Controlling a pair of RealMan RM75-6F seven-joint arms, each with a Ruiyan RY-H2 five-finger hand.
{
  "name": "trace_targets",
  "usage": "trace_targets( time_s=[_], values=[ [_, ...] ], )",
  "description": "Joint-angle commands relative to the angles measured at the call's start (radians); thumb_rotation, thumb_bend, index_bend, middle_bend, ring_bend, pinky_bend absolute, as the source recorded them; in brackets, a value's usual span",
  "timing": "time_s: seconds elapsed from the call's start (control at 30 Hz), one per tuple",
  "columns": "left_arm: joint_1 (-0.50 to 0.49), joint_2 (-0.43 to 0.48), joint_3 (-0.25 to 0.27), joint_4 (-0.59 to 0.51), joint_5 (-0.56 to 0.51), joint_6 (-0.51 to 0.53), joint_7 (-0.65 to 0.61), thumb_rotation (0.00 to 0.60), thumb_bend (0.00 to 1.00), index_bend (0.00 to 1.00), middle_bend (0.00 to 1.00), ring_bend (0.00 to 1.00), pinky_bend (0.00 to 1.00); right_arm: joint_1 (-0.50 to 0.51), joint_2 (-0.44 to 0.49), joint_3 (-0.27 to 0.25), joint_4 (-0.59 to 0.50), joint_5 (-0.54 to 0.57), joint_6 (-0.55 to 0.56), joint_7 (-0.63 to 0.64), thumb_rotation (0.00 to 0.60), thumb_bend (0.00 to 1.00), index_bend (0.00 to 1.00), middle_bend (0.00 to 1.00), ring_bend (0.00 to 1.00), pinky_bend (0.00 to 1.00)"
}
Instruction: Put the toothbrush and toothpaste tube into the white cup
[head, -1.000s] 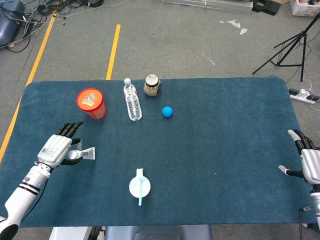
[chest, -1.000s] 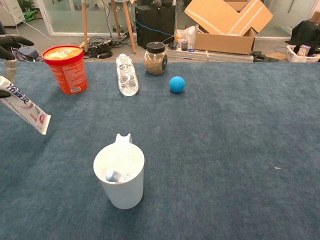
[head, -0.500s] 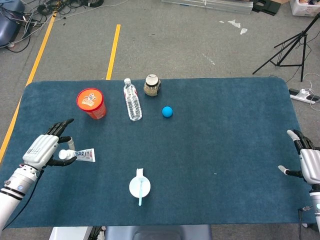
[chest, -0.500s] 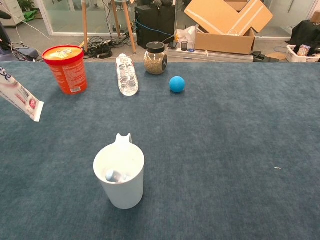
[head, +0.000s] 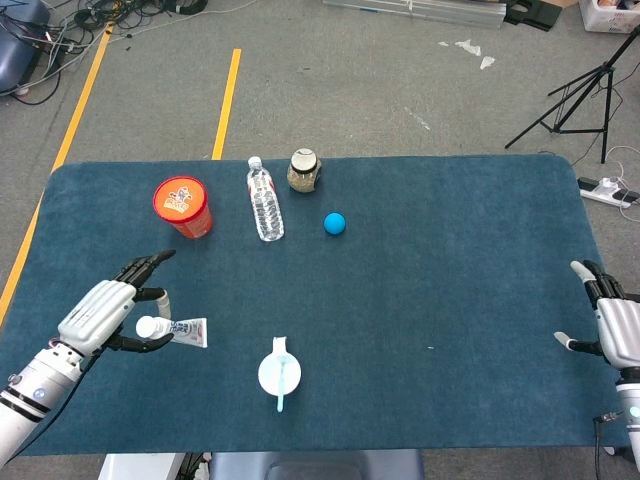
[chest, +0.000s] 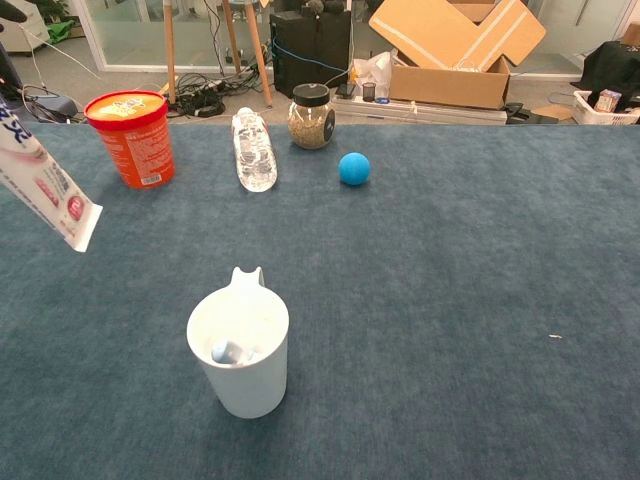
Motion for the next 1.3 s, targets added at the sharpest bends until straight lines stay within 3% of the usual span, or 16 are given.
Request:
trace_targets(
  time_s=[0.03,0.7,1.3],
  values=[
    [-0.025,0.014,-0.013,-0.033,-0.002,-0.03,0.041,0.6,0.61,0.7,0.0,0.0,0.0,0.0,0.001,0.001,0.001,0.0,0.0,0.003,0.6,0.0,0.12,0.1,0.15,0.57],
    [-0.153,-0.037,-0.051,-0.214,-0.167,-0.134,0.402,0.6,0.61,0.7,0.0,0.0,0.0,-0.01,0.022,-0.003,-0.008,-0.024,0.012,0.059,0.6,0.0,0.12,0.1,0.15,0.57],
    [-0.292,-0.114,-0.09,-0.247,-0.329,-0.182,0.522,0.6,0.61,0.7,0.0,0.0,0.0,-0.01,0.026,-0.004,-0.005,-0.023,0.007,0.07,0.6,0.0,0.12,0.1,0.15,0.57]
  ],
)
